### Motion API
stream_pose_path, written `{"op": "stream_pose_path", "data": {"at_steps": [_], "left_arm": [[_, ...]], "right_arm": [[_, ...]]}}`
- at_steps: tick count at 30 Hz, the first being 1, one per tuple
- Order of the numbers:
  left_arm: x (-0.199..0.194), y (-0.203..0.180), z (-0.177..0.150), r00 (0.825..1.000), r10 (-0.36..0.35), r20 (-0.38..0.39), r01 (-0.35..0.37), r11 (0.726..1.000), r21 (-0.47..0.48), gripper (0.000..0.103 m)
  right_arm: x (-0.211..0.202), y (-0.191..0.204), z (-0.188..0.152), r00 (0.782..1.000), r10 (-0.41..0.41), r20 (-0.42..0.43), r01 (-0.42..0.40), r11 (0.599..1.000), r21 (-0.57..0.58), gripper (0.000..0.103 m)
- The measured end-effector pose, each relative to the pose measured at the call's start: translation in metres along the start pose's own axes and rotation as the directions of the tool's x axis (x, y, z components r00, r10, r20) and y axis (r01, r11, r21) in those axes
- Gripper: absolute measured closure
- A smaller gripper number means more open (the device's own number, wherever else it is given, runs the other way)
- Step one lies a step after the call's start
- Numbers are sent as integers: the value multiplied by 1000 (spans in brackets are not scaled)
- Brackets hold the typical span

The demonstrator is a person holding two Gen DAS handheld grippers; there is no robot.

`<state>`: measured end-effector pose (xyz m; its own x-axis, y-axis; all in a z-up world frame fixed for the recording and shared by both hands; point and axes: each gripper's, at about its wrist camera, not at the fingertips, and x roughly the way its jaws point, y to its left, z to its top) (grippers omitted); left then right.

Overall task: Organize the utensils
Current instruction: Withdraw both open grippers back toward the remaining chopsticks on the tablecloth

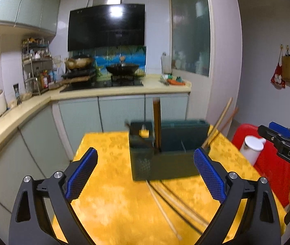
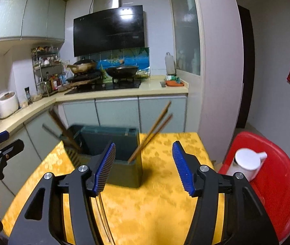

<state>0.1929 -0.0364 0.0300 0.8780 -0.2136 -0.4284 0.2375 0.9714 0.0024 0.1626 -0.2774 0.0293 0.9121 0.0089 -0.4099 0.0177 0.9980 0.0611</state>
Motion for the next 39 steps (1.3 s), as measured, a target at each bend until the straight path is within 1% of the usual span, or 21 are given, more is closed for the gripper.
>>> {"op": "stream_pose_path", "data": {"at_steps": [2, 6, 10, 12, 15, 23, 25, 28, 32, 37, 39], "left_arm": [[1, 0, -17, 1000, -3, -31, 3, 1000, -7, 11], [1, 3, -50, 996, -18, -86, 13, 998, -55, 11], [-2, 0, -77, 993, -5, -114, -2, 998, -61, 11], [-6, -4, -91, 992, 6, -122, -13, 998, -57, 11], [-10, -7, -106, 991, 18, -131, -25, 999, -47, 11], [-15, -11, -138, 985, 33, -167, -43, 997, -57, 11], [-13, -12, -143, 984, 30, -175, -41, 997, -62, 11], [-6, -13, -150, 980, 17, -197, -32, 997, -72, 11], [6, -16, -159, 974, 0, -228, -21, 996, -87, 11], [23, -24, -164, 962, -8, -272, -13, 997, -75, 12], [31, -28, -164, 955, -13, -295, -6, 998, -64, 12]], "right_arm": [[-6, 1, -19, 1000, 0, -13, 0, 1000, -9, 47], [-16, 1, -51, 999, 5, -43, -5, 1000, 1, 47], [-24, 1, -81, 998, -14, -68, 14, 1000, 7, 47], [-28, -1, -97, 996, -9, -89, 11, 1000, 20, 47], [-33, 1, -112, 995, -4, -97, 7, 999, 31, 47], [-46, 7, -138, 996, -18, -89, 20, 1000, 22, 47], [-45, 12, -140, 996, -23, -89, 23, 1000, -8, 47], [-43, 15, -145, 996, -28, -87, 25, 999, -30, 47], [-36, 13, -155, 993, -29, -117, 27, 999, -25, 47], [-29, 9, -162, 989, -36, -143, 34, 999, -17, 47], [-27, 7, -163, 988, -33, -150, 32, 999, -4, 47]]}}
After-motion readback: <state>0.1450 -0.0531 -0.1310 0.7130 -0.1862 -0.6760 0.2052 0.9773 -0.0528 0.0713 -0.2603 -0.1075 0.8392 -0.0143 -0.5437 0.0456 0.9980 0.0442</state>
